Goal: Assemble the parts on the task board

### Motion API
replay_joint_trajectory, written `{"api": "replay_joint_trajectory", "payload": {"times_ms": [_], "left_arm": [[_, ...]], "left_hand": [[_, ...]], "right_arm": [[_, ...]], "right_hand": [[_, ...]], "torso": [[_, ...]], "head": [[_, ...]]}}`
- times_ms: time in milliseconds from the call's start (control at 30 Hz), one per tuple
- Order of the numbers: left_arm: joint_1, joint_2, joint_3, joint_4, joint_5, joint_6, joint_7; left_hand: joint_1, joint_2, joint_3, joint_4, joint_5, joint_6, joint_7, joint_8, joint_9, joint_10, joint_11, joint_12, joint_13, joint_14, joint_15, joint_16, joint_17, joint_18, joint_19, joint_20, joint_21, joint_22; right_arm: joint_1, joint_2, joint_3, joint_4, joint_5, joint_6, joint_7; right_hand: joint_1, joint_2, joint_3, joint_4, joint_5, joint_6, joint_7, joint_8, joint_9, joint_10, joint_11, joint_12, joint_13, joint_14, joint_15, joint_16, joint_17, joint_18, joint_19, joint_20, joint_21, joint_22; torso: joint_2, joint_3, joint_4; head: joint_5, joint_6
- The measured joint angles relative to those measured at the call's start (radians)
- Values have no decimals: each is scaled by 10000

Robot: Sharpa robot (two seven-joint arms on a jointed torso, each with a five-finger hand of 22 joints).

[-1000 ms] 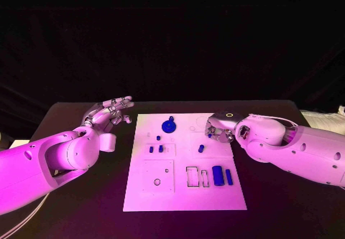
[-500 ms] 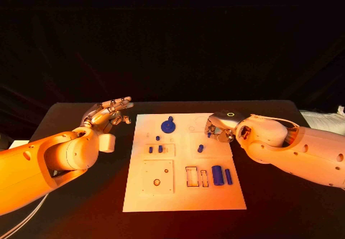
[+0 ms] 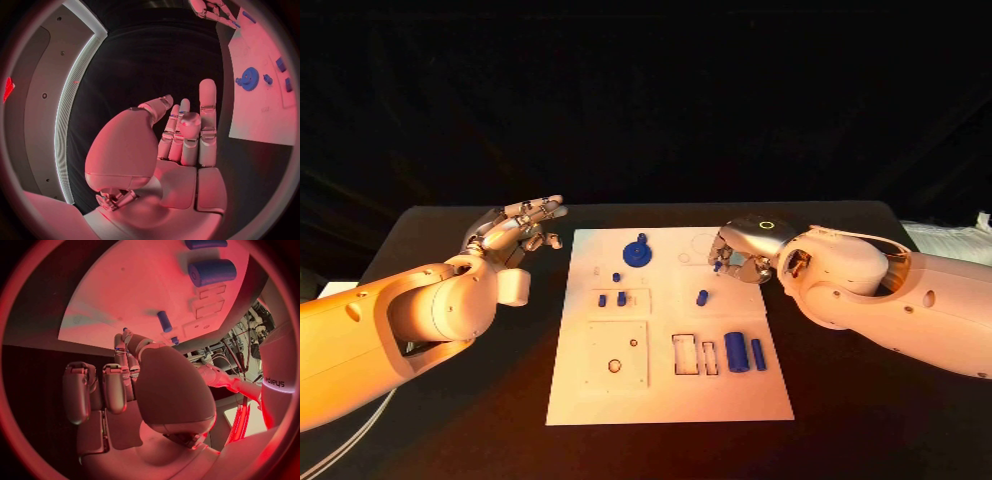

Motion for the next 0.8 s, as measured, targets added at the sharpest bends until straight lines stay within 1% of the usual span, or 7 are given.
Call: {"api": "replay_joint_trajectory", "payload": {"times_ms": [33, 200, 333, 467, 600, 667, 800], "left_arm": [[0, 0, 0, -1, 0, 0, -6], [0, 17, -1, -6, 1, 0, -34], [0, 24, -1, -6, 1, 2, -47], [0, 28, -2, -1, 1, 2, -55], [0, 44, -2, 3, 2, 5, -60], [0, 52, -3, 10, 2, 6, -63], [0, 57, -3, 41, 2, 8, -68]], "left_hand": [[0, 0, 16, -16, 0, 0, 0, 0, 0, -31, 31, 0, 0, 0, 0, 0, -15, 0, 0, 0, 0, 0], [0, 0, 16, -16, 0, -20, 19, 0, 0, -32, 32, 0, 0, -40, 33, 0, -33, 0, -20, 20, 0, 1], [0, 0, 16, -15, 0, -36, 36, 0, 0, -33, 32, 0, 1, -72, 0, 0, -38, 0, -36, 36, 0, 1], [0, 0, 16, -15, 0, -36, 36, 0, 0, -33, 32, 0, 1, -72, 0, 0, -38, -1, -36, 36, -42, -9], [0, 0, 16, -15, 0, -36, 35, 0, 0, -32, 32, 0, 1, -71, 0, 0, -38, 0, -36, 36, -41, -8], [0, 0, 16, -15, 0, -36, 35, 0, 0, -33, 32, 0, 1, -71, 0, 0, -38, 0, -36, 36, -41, -9], [0, 0, 16, -15, 0, -36, 35, 0, 0, -32, 32, 0, 1, -71, 1, 0, -38, 0, -36, 36, -41, -8]], "right_arm": [[10, -14, 10, 157, 18, -48, 1], [34, 46, 24, 741, 85, -253, 35], [35, 212, 28, 982, 111, -360, 61], [-10, 482, 31, 1171, 119, -434, 102], [-197, 814, 25, 1262, 112, -460, 158], [-338, 966, 6, 1254, 103, -460, 191], [-619, 1223, -17, 1148, 92, -452, 250]], "right_hand": [[0, 0, 0, 0, 0, 0, 0, 0, 0, 0, 0, 0, 0, 0, 0, 0, 0, 0, 0, 0, 0, 0], [0, 0, -1, 0, -1, -1, 1, 1, 0, 1, 1, 0, 0, 0, 0, 0, 0, -1, 0, 0, 47, -1], [0, 0, -1, 0, -1, -1, 1, 1, 0, 2, 2, 0, 0, 0, 1, 0, -1, 0, 0, 0, 47, -1], [0, 0, -2, 0, -2, -3, 3, 0, 2, 2, 3, 0, 0, 0, 0, 0, -1, 0, 0, 0, 47, 0], [-38, -38, -2, 0, -3, -4, 4, -2, 41, 4, 5, 0, -11, 0, 0, -1, -1, 0, 0, 0, 47, 7], [-38, -38, -2, 0, -3, -5, 5, -9, 41, 5, 5, 0, -10, 0, 1, -1, -2, 0, 0, 0, 47, 7], [-37, -39, -2, 0, -4, -10, 10, -12, 36, 5, 6, 0, -10, 0, 1, -1, -2, 0, 0, 0, 47, 6]], "torso": [[0, 0, 0], [-1, -2, 10], [-1, -5, 21], [-1, -14, 18], [-1, -20, 16], [-1, -21, 16], [4, -21, 14]], "head": [[9, -5], [53, -35], [116, -61], [259, -102], [428, -122], [505, -159], [714, -250]]}}
